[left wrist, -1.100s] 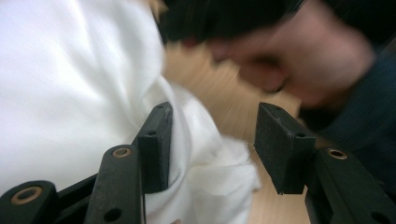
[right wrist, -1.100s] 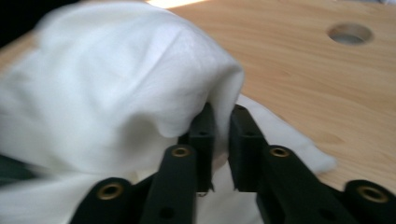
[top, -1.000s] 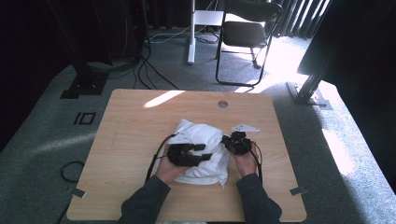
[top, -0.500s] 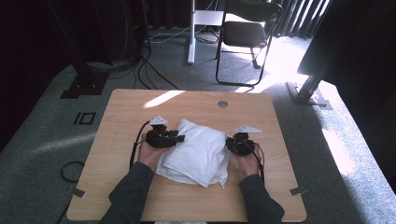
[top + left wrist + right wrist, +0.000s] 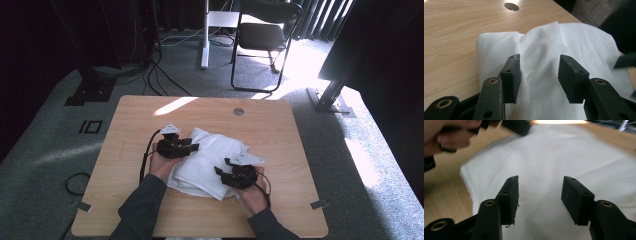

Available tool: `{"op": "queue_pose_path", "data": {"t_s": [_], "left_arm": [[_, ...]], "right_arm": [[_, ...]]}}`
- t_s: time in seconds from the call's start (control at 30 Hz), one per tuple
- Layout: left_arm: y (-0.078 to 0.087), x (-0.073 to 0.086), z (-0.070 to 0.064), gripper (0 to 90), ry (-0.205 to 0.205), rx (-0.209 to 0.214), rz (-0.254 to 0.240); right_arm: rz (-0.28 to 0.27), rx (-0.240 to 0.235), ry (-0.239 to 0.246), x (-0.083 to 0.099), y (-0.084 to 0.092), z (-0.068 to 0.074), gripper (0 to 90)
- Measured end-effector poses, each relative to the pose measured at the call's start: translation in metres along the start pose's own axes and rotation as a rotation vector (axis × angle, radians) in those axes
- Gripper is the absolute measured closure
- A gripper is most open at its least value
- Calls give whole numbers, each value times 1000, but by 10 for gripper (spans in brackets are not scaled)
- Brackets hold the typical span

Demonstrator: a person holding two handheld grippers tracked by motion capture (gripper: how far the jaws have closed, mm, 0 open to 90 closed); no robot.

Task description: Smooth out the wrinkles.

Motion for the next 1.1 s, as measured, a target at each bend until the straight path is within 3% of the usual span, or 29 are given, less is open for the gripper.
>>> {"op": "queue_pose_path", "data": {"t_s": [0.07, 0.13, 0.17, 0.2, 0.23, 0.27, 0.47, 0.57, 0.6, 0.67, 0.73, 0.87, 0.9, 1.03, 1.1], "left_arm": [[0, -1, -1, 537, 1, 5, -2], [0, -1, -1, 538, 2, 8, -4], [0, -1, -2, 537, 3, 10, -6], [0, -1, -3, 537, -1, 9, -6], [0, -1, -3, 537, -1, 9, -6], [1, -2, -4, 535, -10, 12, -9], [2, -1, -2, 534, -8, 1, -9], [1, -1, -3, 533, -4, 3, -10], [0, 0, -3, 533, -6, 7, -6], [-3, 1, -5, 534, -8, 10, -1], [-5, 2, -7, 535, -11, 15, 5], [-9, 2, -10, 536, -18, 19, 9], [-9, 2, -11, 537, -18, 19, 10], [-10, 2, -11, 536, -19, 20, 9], [-10, 2, -12, 536, -19, 21, 8]], "right_arm": [[41, -11, 30, 8, -13, 11, 377], [108, 31, 105, 16, -25, 16, 412], [132, 44, 127, 19, -29, 16, 521], [142, 30, 131, 19, -30, 17, 687], [142, 30, 131, 19, -30, 17, 687], [122, 18, 135, 14, -20, 16, 853], [8, -29, 85, -2, 16, 6, 857], [2, -37, 67, -1, 28, -3, 822], [8, -55, 57, 1, 30, -5, 768], [21, -39, 56, 6, 29, -10, 688], [22, -43, 62, 9, 28, -11, 681], [9, -37, 82, 5, 23, -9, 571], [6, -42, 87, 3, 22, -7, 588], [-20, -43, 108, -6, 25, -3, 885], [-6, -38, 116, -8, 26, -3, 892]]}}
Point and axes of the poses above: each handheld gripper's, and its own axes: y roughly backward along the jaws, x roughly out of its underside, z roughly to its left, the point moved 6 cm from there along -y, roughly forward along the jaws, and after that the axes turned 6 degrees about -z, right-handed, at the moved point
